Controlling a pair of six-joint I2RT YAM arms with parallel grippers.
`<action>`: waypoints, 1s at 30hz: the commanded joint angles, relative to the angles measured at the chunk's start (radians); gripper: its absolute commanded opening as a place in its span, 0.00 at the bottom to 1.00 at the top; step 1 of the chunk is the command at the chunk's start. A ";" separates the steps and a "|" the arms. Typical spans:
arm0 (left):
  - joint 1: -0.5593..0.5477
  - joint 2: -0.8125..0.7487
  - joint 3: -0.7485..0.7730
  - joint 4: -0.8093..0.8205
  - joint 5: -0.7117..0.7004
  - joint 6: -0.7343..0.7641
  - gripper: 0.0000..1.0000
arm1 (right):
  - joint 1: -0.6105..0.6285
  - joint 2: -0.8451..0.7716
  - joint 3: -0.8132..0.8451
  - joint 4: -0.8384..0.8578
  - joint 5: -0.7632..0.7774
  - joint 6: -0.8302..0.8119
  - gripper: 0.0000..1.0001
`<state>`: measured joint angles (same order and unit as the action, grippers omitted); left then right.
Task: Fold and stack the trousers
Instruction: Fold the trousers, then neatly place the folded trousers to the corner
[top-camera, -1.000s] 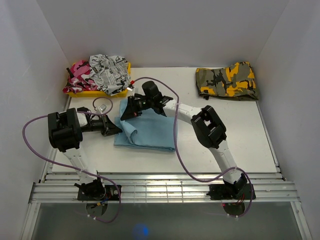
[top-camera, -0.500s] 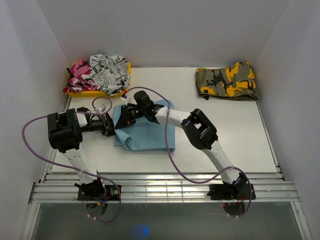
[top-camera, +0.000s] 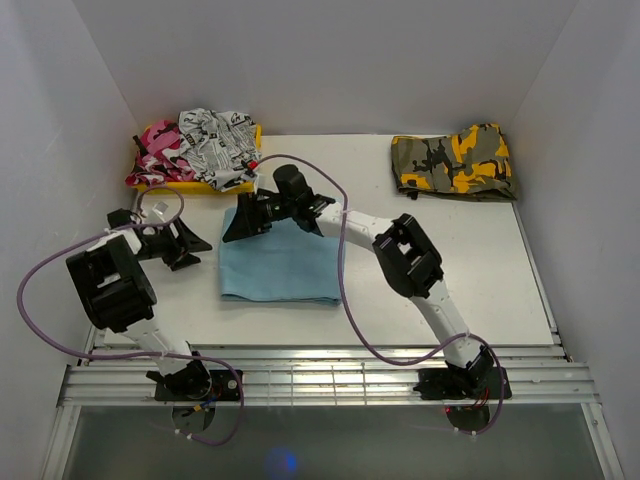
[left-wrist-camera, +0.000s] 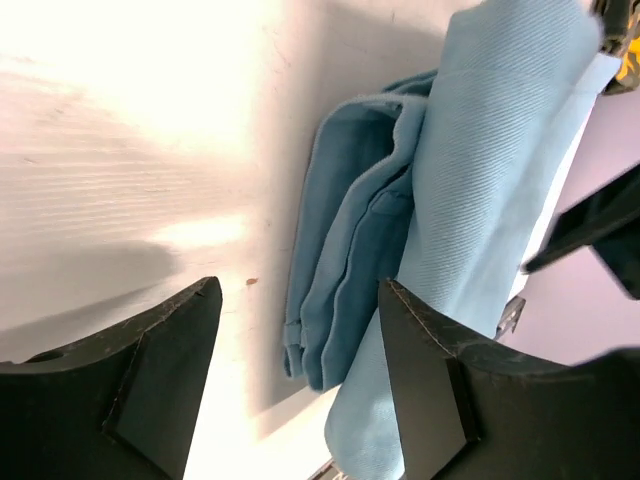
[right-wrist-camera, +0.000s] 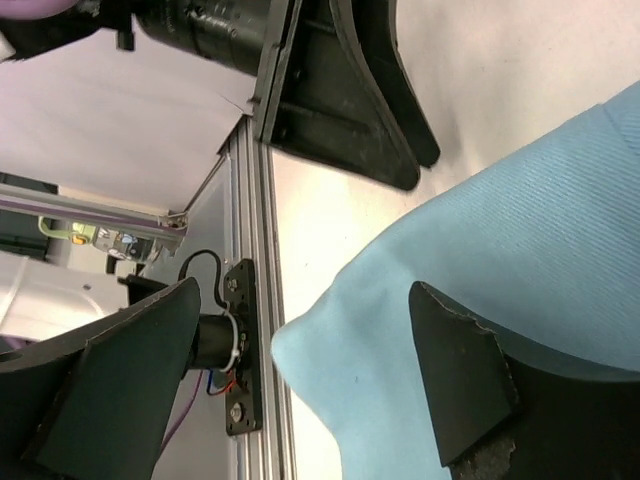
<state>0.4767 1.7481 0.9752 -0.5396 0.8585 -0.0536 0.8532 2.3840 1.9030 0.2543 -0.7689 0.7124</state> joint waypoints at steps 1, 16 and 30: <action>0.028 -0.062 0.075 -0.097 0.068 0.122 0.74 | -0.071 -0.208 -0.030 -0.045 -0.081 -0.109 0.90; -0.102 -0.150 0.010 -0.106 0.051 0.268 0.69 | -0.450 -0.646 -0.706 -0.615 0.023 -0.688 0.98; -0.171 -0.019 0.128 -0.036 0.068 0.161 0.00 | -0.459 -0.470 -0.895 -0.345 -0.138 -0.486 0.98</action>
<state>0.3042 1.7386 1.0576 -0.6159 0.8787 0.1059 0.3885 1.8683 1.0313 -0.2054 -0.8692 0.1616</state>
